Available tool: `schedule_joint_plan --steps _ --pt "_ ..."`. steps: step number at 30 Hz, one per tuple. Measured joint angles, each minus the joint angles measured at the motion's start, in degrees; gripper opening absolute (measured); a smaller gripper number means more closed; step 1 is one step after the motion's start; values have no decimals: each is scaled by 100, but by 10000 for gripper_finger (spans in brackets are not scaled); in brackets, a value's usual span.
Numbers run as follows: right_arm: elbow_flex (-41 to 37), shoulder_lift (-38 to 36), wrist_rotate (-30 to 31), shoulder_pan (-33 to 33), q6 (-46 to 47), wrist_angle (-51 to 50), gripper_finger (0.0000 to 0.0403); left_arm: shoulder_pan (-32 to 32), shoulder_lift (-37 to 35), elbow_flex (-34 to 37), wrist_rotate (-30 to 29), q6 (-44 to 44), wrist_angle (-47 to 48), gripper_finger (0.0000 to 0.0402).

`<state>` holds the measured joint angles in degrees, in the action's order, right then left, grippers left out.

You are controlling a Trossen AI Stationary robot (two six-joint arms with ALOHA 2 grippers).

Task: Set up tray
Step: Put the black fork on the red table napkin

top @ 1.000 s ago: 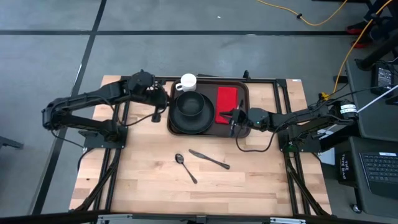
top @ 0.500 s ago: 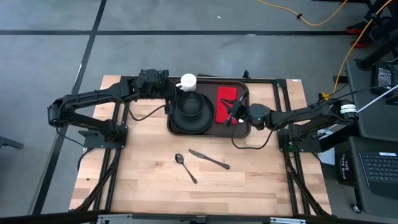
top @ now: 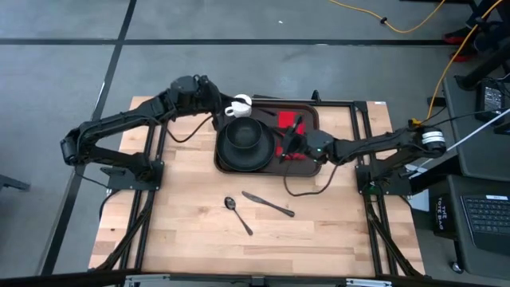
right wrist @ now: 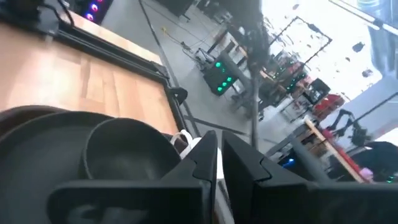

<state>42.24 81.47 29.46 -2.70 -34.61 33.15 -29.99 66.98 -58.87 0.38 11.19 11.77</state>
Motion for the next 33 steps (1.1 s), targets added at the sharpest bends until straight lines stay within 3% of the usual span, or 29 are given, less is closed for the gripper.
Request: schedule_joint_plan --steps 7,11,16,24,33 --pt "972 979 1157 -3 -601 4 9 -128 0 0 25 -102 -145 2" --pt "1466 1480 1201 -2 -991 3 8 -130 0 0 24 -104 -133 2" --pt "1874 1845 1199 -15 -1141 8 41 -130 0 0 20 -105 -131 2" --pt "1994 1878 1582 -14 -1141 333 79 -130 0 0 66 -126 -132 2" --pt "1995 1878 1461 -72 -1349 448 90 -130 0 0 66 -530 -481 2"
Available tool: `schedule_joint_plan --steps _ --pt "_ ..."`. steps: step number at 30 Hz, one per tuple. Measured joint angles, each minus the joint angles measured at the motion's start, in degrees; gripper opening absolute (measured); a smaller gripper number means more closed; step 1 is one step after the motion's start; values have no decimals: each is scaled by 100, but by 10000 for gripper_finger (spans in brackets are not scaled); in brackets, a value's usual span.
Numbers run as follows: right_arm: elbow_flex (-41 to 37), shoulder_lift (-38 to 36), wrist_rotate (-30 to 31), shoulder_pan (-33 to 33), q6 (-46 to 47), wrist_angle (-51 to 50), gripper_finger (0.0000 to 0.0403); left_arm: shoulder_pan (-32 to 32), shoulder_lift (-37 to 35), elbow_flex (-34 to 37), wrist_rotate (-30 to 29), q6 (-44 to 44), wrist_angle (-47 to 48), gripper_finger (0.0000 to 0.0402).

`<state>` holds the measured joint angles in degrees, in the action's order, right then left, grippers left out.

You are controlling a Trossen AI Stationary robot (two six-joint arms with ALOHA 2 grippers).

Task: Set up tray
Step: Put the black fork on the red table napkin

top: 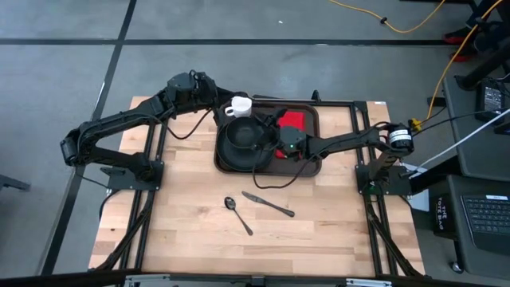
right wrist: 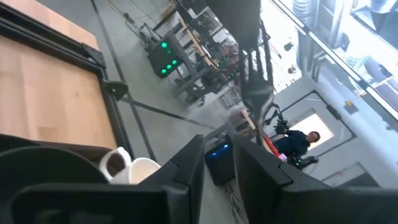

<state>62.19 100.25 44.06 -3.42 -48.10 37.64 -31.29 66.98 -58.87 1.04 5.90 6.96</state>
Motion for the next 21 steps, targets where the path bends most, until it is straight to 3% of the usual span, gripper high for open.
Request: schedule_joint_plan --steps 21 --pt "-2 0 -311 -428 -514 164 91 4 0 0 18 -455 53 2"
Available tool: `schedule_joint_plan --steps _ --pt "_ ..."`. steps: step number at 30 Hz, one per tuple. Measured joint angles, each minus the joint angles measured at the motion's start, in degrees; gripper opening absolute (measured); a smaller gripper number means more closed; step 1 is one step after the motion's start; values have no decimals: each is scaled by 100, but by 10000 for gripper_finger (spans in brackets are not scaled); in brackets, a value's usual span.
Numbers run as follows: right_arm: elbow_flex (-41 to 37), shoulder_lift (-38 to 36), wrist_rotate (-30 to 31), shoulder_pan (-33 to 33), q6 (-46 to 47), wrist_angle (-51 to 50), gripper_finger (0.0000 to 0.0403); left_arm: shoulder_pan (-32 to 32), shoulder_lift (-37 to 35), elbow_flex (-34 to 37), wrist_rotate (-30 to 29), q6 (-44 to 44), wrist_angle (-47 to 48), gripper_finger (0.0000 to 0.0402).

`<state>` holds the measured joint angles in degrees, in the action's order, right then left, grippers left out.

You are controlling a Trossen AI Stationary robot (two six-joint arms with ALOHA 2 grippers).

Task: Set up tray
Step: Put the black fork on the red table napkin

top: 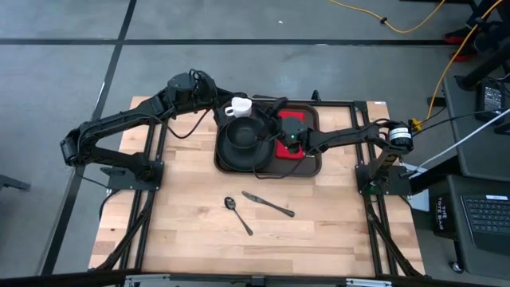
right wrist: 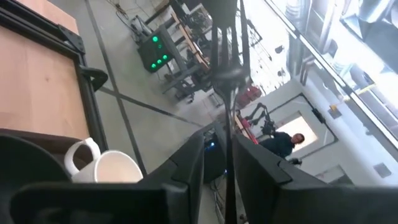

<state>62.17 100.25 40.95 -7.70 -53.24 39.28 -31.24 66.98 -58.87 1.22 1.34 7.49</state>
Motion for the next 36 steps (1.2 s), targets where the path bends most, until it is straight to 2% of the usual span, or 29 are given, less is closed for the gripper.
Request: schedule_joint_plan --steps 3,19,24,36 --pt "0 0 -205 -35 -151 43 91 0 0 0 99 -78 0 2" --pt "-2 0 -203 -109 -410 40 91 1 0 0 160 -306 2 2" --pt "-2 0 -201 -112 -430 38 90 2 0 0 337 -359 4 2" --pt "-7 0 87 -114 -434 174 80 1 0 0 338 -363 1 2"
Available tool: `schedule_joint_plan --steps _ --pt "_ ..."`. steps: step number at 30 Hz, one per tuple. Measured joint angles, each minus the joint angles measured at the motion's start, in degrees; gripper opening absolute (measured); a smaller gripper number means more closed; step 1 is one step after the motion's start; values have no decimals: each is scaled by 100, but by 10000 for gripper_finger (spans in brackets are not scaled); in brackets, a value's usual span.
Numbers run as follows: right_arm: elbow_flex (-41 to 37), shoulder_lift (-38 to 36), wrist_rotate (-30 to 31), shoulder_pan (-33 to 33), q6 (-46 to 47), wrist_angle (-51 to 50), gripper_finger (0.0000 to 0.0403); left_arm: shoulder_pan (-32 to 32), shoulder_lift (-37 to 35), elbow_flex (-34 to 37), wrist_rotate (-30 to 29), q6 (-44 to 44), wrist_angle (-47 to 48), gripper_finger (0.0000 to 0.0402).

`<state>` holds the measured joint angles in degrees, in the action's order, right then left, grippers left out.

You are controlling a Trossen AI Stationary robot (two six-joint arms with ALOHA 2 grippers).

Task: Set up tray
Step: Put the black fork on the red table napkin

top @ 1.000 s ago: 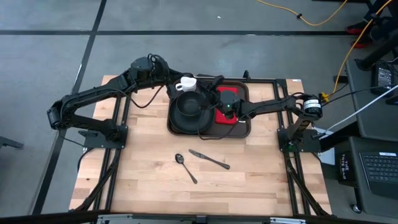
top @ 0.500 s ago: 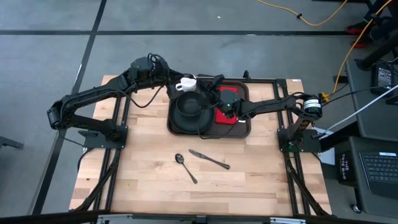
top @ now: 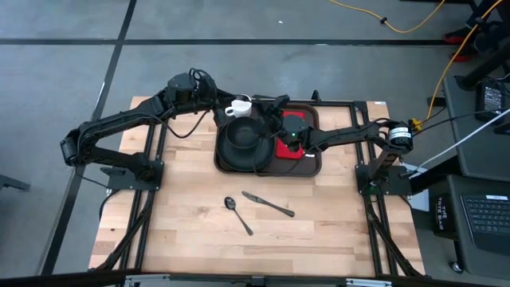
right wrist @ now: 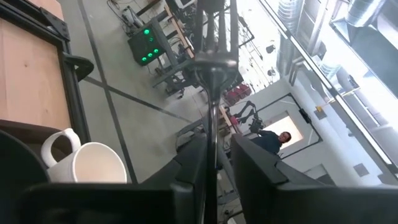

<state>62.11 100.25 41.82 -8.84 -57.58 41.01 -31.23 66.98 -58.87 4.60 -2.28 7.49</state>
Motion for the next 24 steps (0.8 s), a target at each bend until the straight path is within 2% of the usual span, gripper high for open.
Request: schedule_joint_plan --steps 9,17,24 --pt "0 0 -2 0 2 0 18 1 0 0 -39 0 -3 2" --pt "0 0 2 2 114 -4 24 -1 -2 0 37 48 -5 5" --pt "0 0 43 30 191 2 17 -1 -35 2 53 256 12 29"
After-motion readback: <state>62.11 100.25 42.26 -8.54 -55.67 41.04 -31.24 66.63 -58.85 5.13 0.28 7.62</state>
